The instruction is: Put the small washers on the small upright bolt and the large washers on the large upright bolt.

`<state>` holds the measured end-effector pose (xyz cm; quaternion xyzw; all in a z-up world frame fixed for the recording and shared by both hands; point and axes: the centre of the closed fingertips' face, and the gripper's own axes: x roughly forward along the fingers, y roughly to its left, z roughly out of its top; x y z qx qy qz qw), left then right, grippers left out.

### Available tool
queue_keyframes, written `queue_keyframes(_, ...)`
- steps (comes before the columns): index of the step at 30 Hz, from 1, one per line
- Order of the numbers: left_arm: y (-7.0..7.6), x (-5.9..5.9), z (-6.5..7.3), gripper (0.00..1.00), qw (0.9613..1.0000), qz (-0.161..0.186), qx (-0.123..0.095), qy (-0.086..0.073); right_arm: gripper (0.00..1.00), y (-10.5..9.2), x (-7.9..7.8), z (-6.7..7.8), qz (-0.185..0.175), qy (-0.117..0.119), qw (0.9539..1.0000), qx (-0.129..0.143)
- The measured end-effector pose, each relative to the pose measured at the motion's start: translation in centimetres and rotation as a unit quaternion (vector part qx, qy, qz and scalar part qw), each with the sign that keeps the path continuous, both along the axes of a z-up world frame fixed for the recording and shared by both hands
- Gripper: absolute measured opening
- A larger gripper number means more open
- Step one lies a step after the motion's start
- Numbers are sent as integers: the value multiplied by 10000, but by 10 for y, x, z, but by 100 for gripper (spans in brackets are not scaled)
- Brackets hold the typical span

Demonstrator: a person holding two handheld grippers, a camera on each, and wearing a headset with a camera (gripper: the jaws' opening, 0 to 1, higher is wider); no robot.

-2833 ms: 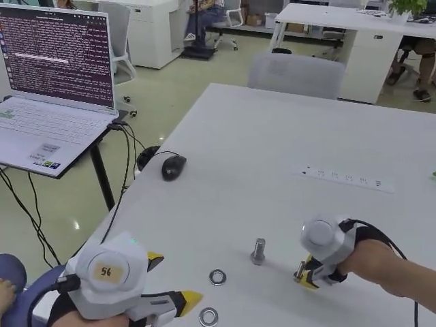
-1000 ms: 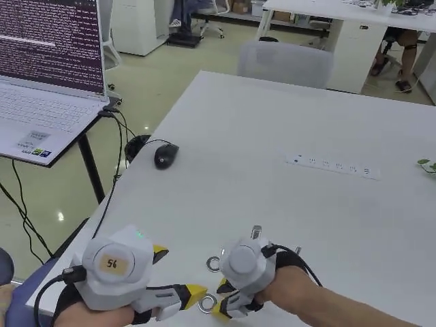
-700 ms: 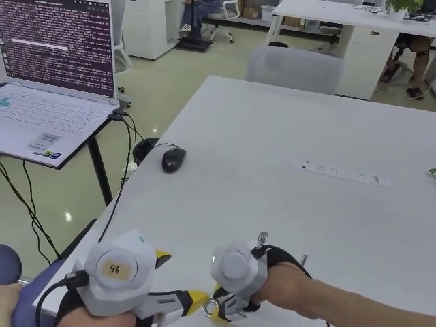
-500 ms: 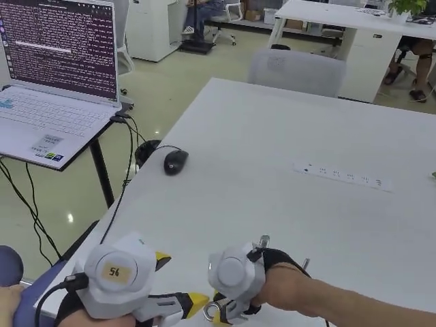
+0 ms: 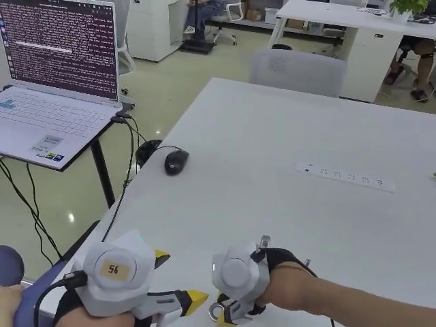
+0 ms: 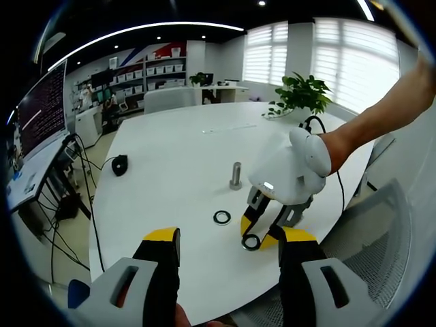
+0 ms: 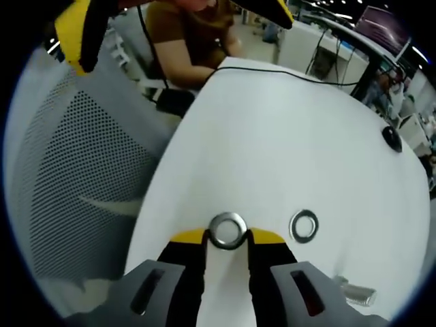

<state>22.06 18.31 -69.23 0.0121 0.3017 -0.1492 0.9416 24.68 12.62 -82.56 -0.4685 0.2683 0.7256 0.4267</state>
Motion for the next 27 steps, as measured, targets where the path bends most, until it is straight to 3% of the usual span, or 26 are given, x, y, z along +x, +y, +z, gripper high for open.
queue_keyframes(7, 3, 0, 0, 58, 10000, 51, -21, -15, 24, -26, 21, 2, -477, 45, 9988, 59)
queue_keyframes(15, -1, 2, -1, 57, 10000, -10, -11, -2, 24, -51, 44, 6, -1041, 125, 9944, 85)
queue_keyframes(22, -3, 4, 0, 57, 10000, -37, 0, -12, 24, -58, 56, 8, -1231, 113, 9923, 112)
queue_keyframes(27, -1, 4, 1, 57, 10000, -14, 8, -13, 24, -60, 66, 18, -1287, -1, 9916, 138)
